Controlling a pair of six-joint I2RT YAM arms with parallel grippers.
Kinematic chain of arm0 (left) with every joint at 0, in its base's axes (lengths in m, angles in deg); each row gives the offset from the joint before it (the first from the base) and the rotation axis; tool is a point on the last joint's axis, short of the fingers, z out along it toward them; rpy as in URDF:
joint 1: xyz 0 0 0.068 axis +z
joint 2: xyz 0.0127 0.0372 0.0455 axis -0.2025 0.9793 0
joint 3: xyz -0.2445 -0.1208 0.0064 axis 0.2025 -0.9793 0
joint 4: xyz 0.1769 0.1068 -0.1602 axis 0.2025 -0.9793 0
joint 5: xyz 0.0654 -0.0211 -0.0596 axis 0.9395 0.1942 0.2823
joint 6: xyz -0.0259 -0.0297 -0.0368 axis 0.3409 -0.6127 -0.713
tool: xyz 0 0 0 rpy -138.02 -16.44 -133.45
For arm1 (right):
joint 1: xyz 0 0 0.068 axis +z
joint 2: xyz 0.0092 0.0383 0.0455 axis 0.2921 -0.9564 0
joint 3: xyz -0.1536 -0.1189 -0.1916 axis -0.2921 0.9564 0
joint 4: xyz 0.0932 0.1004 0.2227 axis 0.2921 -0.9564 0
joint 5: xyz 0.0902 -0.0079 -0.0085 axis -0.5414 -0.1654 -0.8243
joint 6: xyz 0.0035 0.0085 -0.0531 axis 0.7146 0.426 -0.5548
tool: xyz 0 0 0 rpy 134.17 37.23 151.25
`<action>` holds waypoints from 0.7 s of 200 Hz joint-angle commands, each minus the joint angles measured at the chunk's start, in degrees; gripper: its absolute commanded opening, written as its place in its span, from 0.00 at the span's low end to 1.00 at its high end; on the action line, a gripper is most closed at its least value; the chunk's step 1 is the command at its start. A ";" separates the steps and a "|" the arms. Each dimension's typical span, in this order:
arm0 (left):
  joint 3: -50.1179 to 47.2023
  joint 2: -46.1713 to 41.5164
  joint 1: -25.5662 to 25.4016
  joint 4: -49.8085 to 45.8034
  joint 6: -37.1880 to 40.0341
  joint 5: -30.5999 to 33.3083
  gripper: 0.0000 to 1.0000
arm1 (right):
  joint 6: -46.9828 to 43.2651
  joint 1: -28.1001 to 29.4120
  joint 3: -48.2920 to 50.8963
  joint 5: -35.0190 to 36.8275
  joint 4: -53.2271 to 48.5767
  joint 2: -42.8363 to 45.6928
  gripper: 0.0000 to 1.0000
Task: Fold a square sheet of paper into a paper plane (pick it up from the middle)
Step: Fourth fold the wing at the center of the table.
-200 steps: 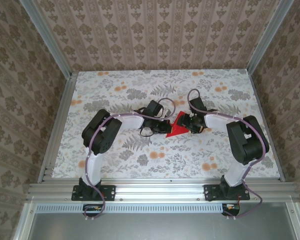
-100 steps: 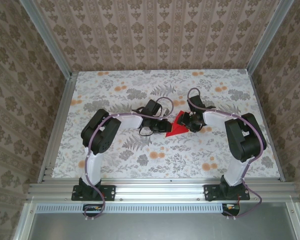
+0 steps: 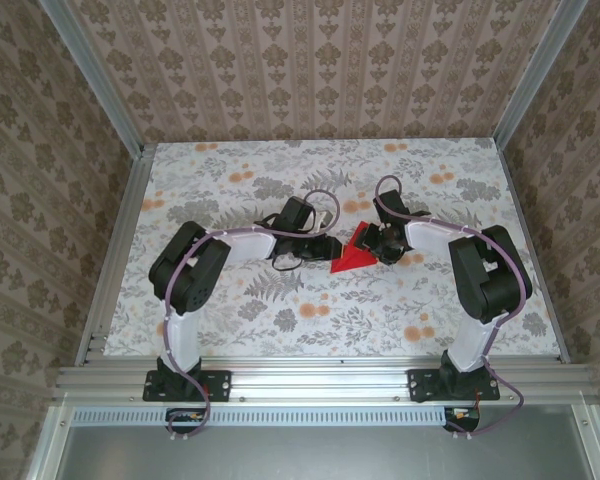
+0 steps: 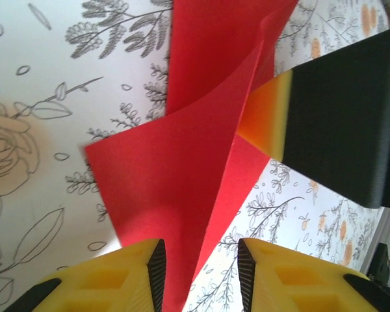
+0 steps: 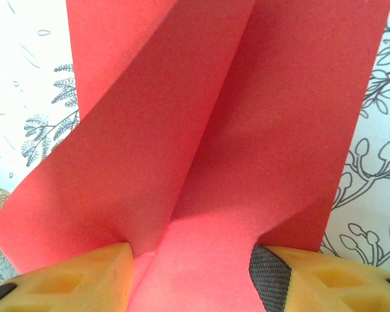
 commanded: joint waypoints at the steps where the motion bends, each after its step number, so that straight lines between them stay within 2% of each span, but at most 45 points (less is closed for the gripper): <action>1: 2.33 1.60 -0.82 0.34 2.68 -1.49 0.38 | 0.85 -0.15 4.42 5.69 -6.48 -6.35 0.58; 46: 4.95 5.05 -1.73 -0.44 3.76 -1.44 0.38 | 1.03 -0.21 5.20 4.76 -5.38 -6.38 0.58; 140: 7.13 7.77 -2.08 0.55 4.54 -3.50 0.24 | 0.76 -0.16 6.07 2.23 -3.03 -5.59 0.57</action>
